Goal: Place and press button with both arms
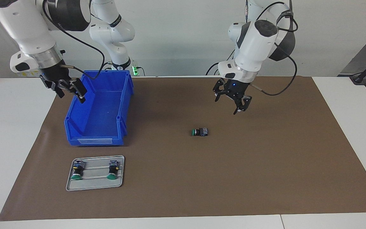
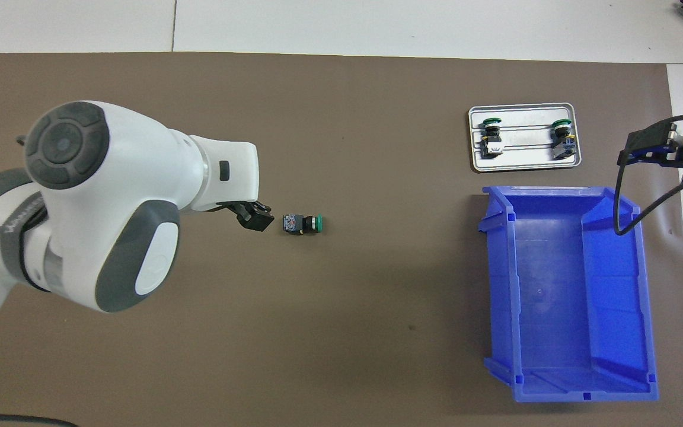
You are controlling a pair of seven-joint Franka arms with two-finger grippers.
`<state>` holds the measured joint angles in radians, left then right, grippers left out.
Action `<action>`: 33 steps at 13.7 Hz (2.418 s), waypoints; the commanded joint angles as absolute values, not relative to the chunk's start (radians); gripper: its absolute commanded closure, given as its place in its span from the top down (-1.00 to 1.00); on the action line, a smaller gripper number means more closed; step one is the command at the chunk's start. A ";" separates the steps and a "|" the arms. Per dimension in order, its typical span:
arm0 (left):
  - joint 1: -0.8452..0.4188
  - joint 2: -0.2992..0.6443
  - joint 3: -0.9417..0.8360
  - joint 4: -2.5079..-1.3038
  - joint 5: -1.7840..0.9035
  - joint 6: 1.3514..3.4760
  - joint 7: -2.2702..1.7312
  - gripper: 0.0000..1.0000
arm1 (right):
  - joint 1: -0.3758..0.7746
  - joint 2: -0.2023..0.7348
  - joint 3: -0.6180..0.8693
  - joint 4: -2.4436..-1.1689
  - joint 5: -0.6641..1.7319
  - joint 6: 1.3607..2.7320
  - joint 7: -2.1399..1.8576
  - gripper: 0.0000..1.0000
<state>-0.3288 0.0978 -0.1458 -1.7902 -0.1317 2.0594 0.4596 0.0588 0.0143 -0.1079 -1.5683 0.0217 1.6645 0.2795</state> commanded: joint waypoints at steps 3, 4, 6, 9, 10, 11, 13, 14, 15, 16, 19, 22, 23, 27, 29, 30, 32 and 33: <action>-0.425 0.147 -0.129 -1.798 -0.138 2.146 0.714 0.80 | 0.049 -0.011 -0.098 -1.520 -0.032 1.537 0.138 1.00; -0.436 0.146 -0.127 -1.824 -0.138 2.151 0.791 0.77 | 0.051 -0.034 -0.098 -1.558 -0.029 1.537 0.152 1.00; -0.442 0.161 -0.127 -1.864 -0.135 2.181 0.882 0.75 | 0.049 -0.075 -0.098 -1.624 -0.021 1.529 0.161 1.00; -0.482 0.239 -0.127 -1.867 -0.133 2.284 0.899 0.72 | 0.058 -0.078 -0.097 -1.624 -0.020 1.525 0.169 1.00; -0.498 0.268 -0.127 -1.867 -0.132 2.296 0.943 0.65 | 0.058 -0.078 -0.097 -1.624 -0.018 1.523 0.176 1.00; -0.509 0.294 -0.127 -1.867 -0.132 2.315 0.983 0.52 | 0.058 -0.078 -0.097 -1.626 -0.018 1.519 0.182 1.00; -0.528 0.321 -0.126 -1.871 -0.132 2.325 0.988 0.45 | 0.063 -0.080 -0.097 -1.626 -0.018 1.519 0.183 1.00; -0.528 0.321 -0.126 -1.879 -0.132 2.329 0.988 0.45 | 0.066 -0.080 -0.097 -1.628 -0.018 1.517 0.184 1.00; -0.526 0.321 -0.126 -1.879 -0.132 2.330 0.991 0.45 | 0.066 -0.080 -0.095 -1.628 -0.018 1.517 0.189 1.00; -0.526 0.324 -0.124 -1.881 -0.132 2.338 0.994 0.45 | 0.066 -0.081 -0.095 -1.629 -0.018 1.517 0.190 1.00; -0.519 0.345 -0.123 -1.884 -0.129 2.368 0.997 0.45 | 0.063 -0.080 -0.094 -1.626 -0.018 1.520 0.184 1.00; -0.506 0.347 -0.120 -1.899 -0.129 2.384 1.003 0.46 | 0.064 -0.080 -0.094 -1.624 -0.018 1.522 0.183 1.00; -0.505 0.356 -0.120 -1.910 -0.129 2.414 1.003 0.47 | 0.066 -0.080 -0.092 -1.624 -0.018 1.522 0.183 1.00; -0.505 0.365 -0.118 -1.944 -0.129 2.479 1.002 0.53 | 0.064 -0.080 -0.091 -1.624 -0.018 1.522 0.183 1.00; -0.505 0.367 -0.118 -1.948 -0.129 2.497 1.002 0.56 | 0.064 -0.080 -0.091 -1.624 -0.018 1.520 0.183 1.00; -0.505 0.368 -0.118 -1.950 -0.129 2.499 1.002 0.57 | 0.064 -0.080 -0.091 -1.624 -0.018 1.520 0.183 1.00; -0.506 0.373 -0.118 -1.960 -0.129 2.506 1.002 0.59 | 0.064 -0.078 -0.091 -1.626 -0.018 1.520 0.183 1.00; -0.506 0.374 -0.118 -1.968 -0.129 2.519 1.000 0.60 | 0.064 -0.080 -0.091 -1.625 -0.018 1.520 0.183 1.00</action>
